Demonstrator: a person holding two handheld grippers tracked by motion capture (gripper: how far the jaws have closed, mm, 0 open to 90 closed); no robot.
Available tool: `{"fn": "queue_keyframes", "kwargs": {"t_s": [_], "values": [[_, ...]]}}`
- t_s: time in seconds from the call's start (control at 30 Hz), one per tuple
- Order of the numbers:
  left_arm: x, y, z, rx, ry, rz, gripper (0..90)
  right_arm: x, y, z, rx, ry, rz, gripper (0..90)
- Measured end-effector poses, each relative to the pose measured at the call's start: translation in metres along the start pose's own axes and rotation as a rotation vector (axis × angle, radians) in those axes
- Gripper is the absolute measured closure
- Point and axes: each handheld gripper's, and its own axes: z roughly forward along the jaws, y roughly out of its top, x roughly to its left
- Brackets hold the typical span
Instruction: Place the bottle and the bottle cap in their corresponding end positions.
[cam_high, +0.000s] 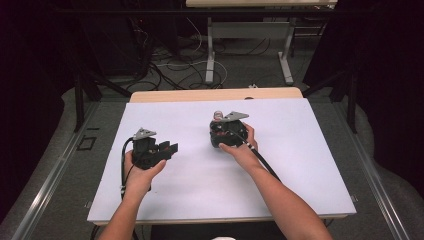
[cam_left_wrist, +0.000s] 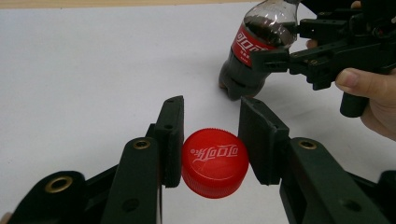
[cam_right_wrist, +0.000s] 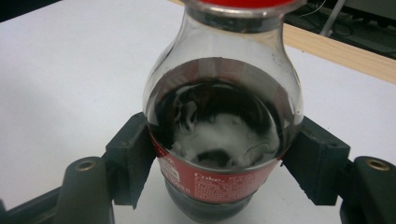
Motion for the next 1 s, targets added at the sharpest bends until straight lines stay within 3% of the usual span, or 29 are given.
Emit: {"fn": "queue_keyframes", "kwargs": {"t_s": [0.37, 0.57, 0.73, 1.0], "values": [[-0.001, -0.002, 0.004, 0.013, -0.003, 0.005, 62.1, -0.003, -0.009, 0.000, -0.027, 0.006, 0.003, 27.7], [-0.003, -0.005, 0.010, 0.031, -0.007, 0.010, 62.1, -0.004, -0.015, -0.003, -0.019, 0.024, 0.015, 18.8], [-0.009, -0.008, 0.021, 0.062, -0.020, 0.053, 62.1, -0.010, -0.025, -0.017, 0.004, 0.013, 0.057, 15.4], [-0.034, -0.017, 0.047, 0.081, -0.083, 0.097, 62.0, -0.025, -0.042, -0.051, 0.029, -0.034, 0.120, 11.0]]}}
